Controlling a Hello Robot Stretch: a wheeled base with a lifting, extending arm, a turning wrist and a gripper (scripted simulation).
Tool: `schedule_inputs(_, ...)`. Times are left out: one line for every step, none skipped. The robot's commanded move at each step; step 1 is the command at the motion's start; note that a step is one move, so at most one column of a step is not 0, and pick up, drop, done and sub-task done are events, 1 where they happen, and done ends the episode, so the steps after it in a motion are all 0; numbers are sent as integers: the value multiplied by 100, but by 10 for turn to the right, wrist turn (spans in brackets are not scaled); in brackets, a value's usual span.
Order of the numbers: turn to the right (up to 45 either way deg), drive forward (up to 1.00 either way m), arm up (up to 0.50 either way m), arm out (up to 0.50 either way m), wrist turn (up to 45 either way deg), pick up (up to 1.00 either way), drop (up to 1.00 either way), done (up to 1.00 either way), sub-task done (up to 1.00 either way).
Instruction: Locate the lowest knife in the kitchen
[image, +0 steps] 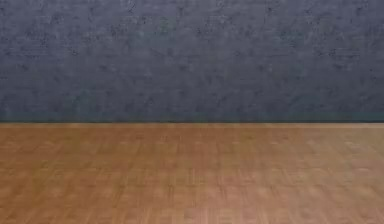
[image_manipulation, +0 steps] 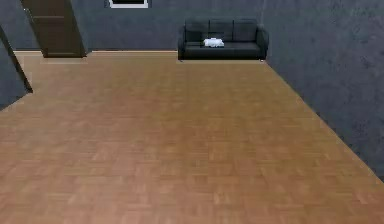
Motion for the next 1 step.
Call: schedule_inputs(450,0,0,0,0,0,0,0,0)
